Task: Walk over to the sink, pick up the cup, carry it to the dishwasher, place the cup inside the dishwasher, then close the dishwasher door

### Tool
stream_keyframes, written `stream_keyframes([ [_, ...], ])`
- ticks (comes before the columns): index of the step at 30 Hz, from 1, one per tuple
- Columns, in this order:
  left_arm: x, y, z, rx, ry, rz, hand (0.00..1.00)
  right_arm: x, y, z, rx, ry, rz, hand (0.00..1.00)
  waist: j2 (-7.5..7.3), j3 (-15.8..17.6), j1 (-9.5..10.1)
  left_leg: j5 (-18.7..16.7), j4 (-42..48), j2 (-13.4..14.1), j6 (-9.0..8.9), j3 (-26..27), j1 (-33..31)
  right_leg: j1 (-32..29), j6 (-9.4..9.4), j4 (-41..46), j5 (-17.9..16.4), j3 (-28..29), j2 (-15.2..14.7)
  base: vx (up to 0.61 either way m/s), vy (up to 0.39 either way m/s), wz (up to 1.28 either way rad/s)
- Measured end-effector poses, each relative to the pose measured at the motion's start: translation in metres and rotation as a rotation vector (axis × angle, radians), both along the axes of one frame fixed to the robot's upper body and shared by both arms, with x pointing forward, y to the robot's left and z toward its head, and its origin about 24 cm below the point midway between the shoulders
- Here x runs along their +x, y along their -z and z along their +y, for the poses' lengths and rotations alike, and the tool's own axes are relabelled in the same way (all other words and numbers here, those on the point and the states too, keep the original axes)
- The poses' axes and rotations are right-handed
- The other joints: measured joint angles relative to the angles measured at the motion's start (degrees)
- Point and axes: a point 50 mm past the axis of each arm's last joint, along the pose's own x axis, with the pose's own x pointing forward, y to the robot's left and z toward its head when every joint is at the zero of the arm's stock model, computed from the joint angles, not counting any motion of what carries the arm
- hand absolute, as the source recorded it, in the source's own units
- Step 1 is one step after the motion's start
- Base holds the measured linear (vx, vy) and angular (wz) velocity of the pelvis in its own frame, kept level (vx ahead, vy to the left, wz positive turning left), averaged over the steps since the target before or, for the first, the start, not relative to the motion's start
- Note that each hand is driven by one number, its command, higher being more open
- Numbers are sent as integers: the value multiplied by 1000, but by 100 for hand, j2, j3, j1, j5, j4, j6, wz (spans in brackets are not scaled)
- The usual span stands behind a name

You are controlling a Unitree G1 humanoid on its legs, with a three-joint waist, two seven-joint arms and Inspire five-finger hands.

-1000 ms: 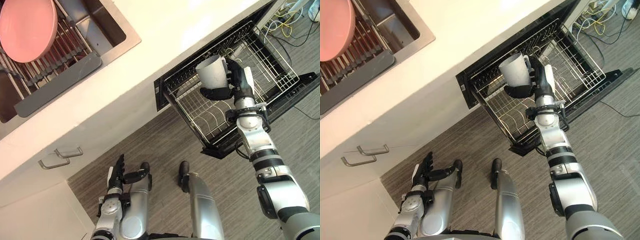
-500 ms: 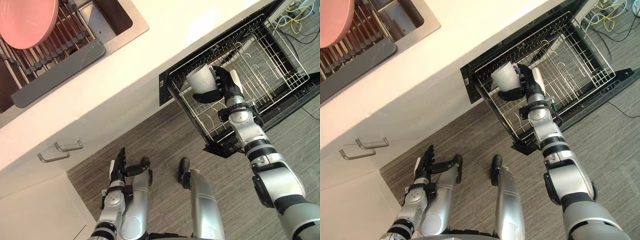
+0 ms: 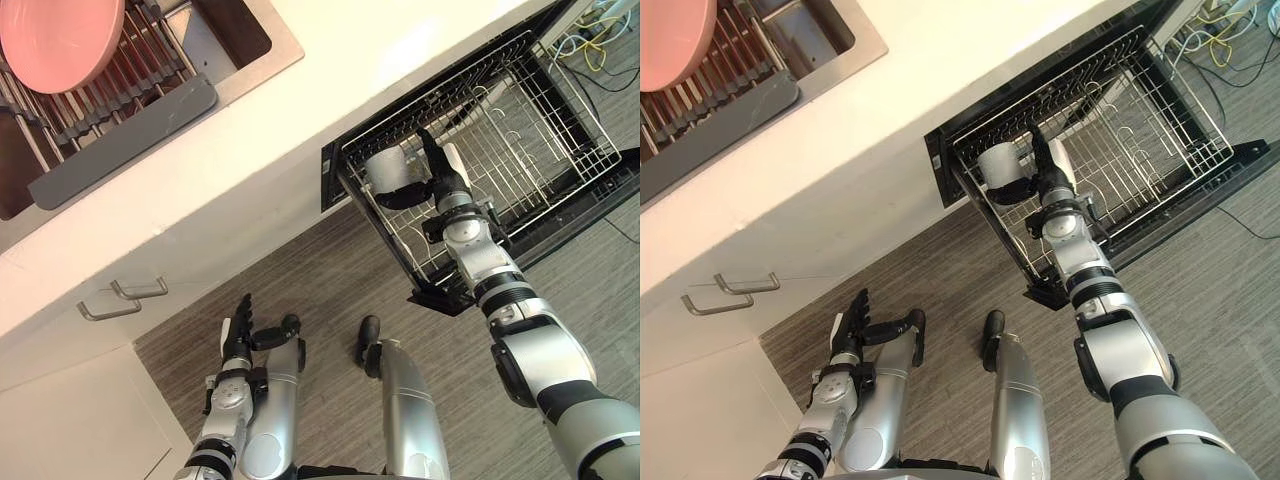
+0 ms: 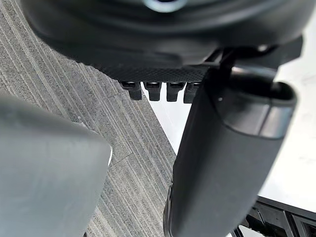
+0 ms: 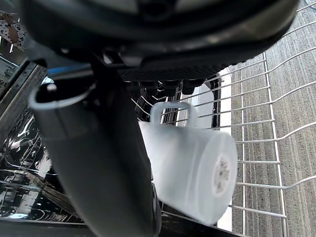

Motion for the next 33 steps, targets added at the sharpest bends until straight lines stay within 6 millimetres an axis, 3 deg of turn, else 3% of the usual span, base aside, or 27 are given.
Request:
stream_keyframes([
  [4,-1,1,-3,-8,-1,5,100,-5,3,6,61,6,-37,100,-13,-9,-29,25,-80,2,-8,14,170,139,-8,-39,9,11,0,0,0,0],
  [9,-3,4,-9,-27,0,24,100,-28,11,20,153,-25,-128,100,-56,-32,-83,188,-468,-1,-19,100,527,387,-18,-289,123,81,4,3,-14,-5],
  [14,-12,14,-10,-28,7,76,100,-73,51,28,293,-10,-118,100,-161,-86,-216,406,-1087,-28,-48,147,1178,896,-41,-648,203,114,6,25,-41,-2],
  [20,-25,24,-7,3,41,139,100,-127,96,22,351,59,-35,100,-335,-218,-393,746,-1919,-51,-63,144,1836,1453,-50,-1261,390,77,23,41,-35,2],
  [23,-40,36,-2,29,68,220,100,-157,112,21,369,72,-1,100,-358,-556,-471,892,-2371,-15,-50,174,2171,1786,-33,-1735,572,86,84,66,2,-7],
  [29,-68,52,4,55,83,316,100,-192,110,22,363,34,-28,100,-319,-1106,-566,1092,-3062,17,-12,287,2805,2483,26,-2649,921,122,160,80,34,-8],
  [33,-79,60,6,64,83,373,100,-198,106,29,367,-8,-48,100,-236,-1360,-597,1157,-3301,6,3,340,3076,2891,73,-3209,1174,136,176,36,43,-7],
])
